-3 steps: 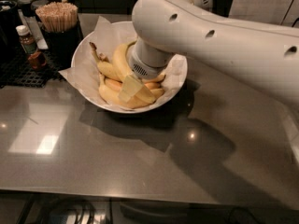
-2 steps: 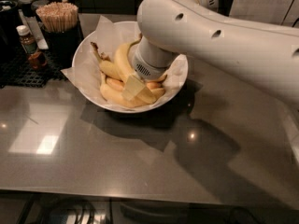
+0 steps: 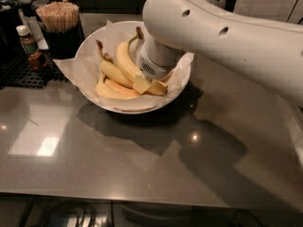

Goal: Pick banana from white bowl

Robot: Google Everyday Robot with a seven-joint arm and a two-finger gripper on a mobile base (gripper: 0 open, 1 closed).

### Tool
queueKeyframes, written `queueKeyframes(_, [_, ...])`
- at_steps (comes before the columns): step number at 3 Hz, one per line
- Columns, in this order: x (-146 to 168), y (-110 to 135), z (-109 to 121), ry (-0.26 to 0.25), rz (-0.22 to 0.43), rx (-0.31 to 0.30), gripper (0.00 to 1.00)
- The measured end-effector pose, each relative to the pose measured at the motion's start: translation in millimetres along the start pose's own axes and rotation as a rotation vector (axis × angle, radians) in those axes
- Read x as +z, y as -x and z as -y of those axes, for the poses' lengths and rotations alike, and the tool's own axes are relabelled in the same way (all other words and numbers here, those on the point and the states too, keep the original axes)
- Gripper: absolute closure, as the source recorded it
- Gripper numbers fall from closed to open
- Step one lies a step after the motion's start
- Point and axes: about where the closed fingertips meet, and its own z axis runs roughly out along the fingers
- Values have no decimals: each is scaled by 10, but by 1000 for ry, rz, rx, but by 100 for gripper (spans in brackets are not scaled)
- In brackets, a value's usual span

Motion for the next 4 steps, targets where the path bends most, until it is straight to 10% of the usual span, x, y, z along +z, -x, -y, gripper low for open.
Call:
queueKeyframes(2, [-159,-17,-101,19,8,-64,100])
queueKeyframes(4, [-1099,-42,-777,101,101,-340,100])
